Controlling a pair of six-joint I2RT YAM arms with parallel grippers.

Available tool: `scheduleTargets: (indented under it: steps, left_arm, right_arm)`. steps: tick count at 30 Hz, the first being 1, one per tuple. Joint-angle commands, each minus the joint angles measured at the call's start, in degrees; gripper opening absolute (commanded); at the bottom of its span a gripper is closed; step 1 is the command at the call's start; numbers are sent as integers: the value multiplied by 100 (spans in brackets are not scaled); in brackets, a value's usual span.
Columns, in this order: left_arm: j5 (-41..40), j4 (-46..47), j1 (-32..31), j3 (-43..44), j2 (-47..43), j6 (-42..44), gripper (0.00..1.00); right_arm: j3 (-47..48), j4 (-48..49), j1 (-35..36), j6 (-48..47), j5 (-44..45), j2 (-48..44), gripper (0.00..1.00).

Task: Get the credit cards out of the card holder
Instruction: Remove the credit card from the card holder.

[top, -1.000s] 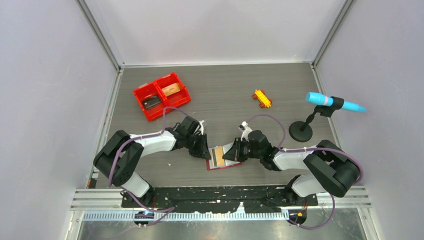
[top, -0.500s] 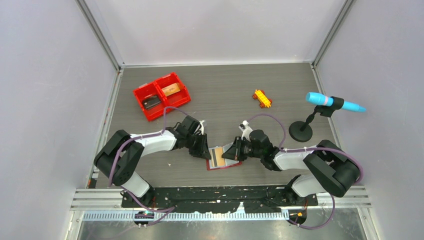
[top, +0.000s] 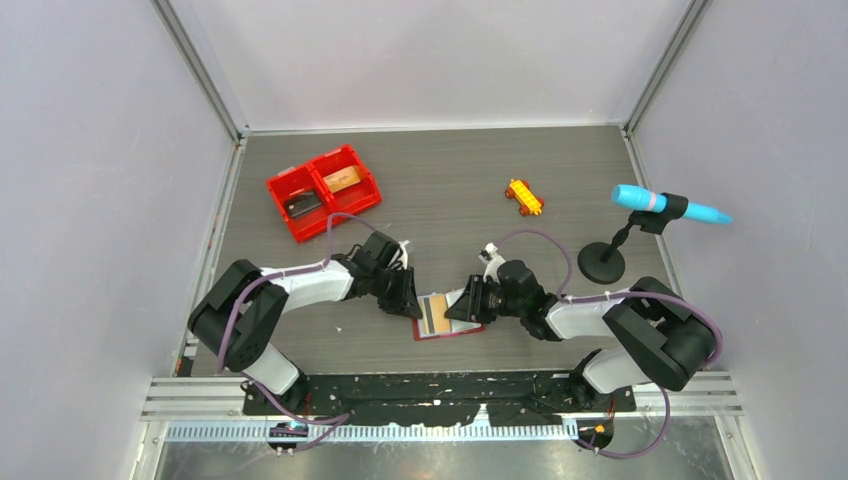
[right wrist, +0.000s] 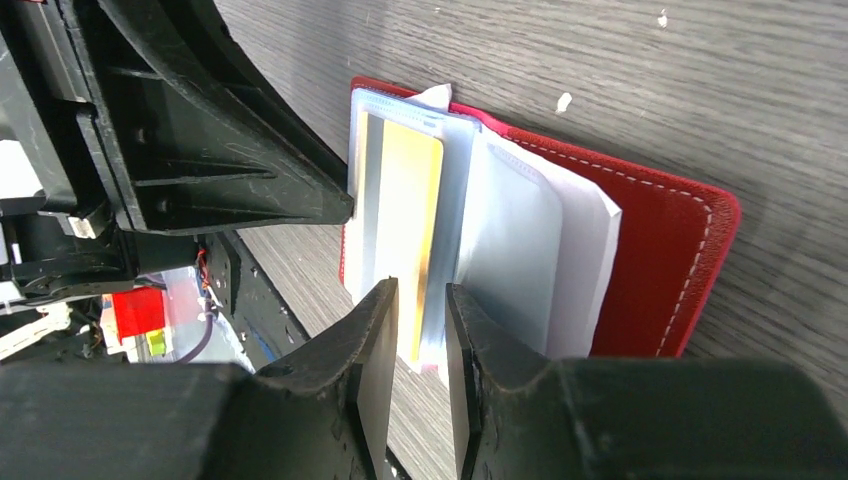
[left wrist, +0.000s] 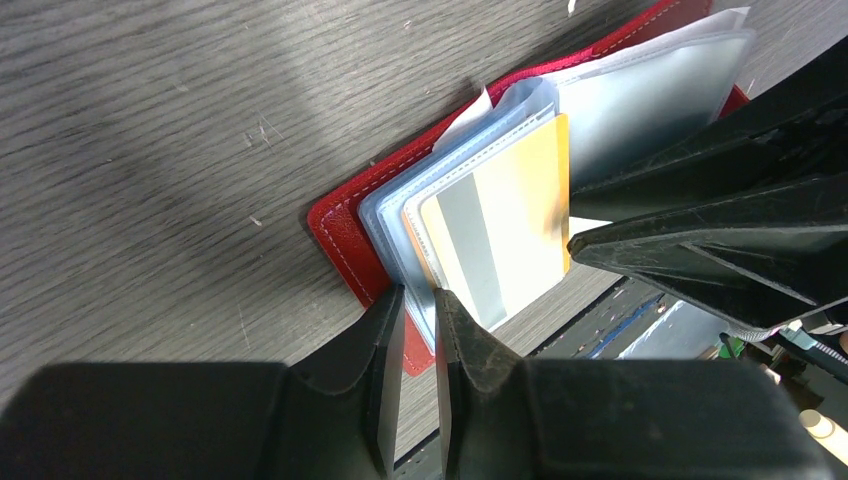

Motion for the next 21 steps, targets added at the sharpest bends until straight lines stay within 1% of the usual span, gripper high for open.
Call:
scheduleTargets:
  steps: [1,4,8,13,14,16,17,19,21]
  left_arm:
    - [-289,-352,-17,-1,123,208,19]
    - [-277,-350,-28,16,132,207,20]
    - [-265,-332,-40,0,141,208,20]
    - [-230,-275,-41,-1,214,184,20]
    - [-230,-263,-50,-1,215,174,20]
    - [-249,-261,-61,-1,215,160,20]
    - [-275,-270,-63,5,228,156,20]
    - [-299,-306,-74,24,258,156,19]
    - [-281,-287,-68,2,260,154,19]
  right_arm:
    - [212,-19,-47,-215,108,65,32]
    - [219,17,-61,-262,105,113,32]
    - [218,260,-89,-259,-105,278,32]
    - [147,539,-98,-129,-169,441,30]
    - [111,631,-100,-97,-183,447,28]
    - [82,707,-105,-90,-213,447,21]
    - [71,720,-113,-81,-239,434,13]
    - [37,746,-136,-46,-278,376,6]
    - [-12,815,-150,22,-353,286,5]
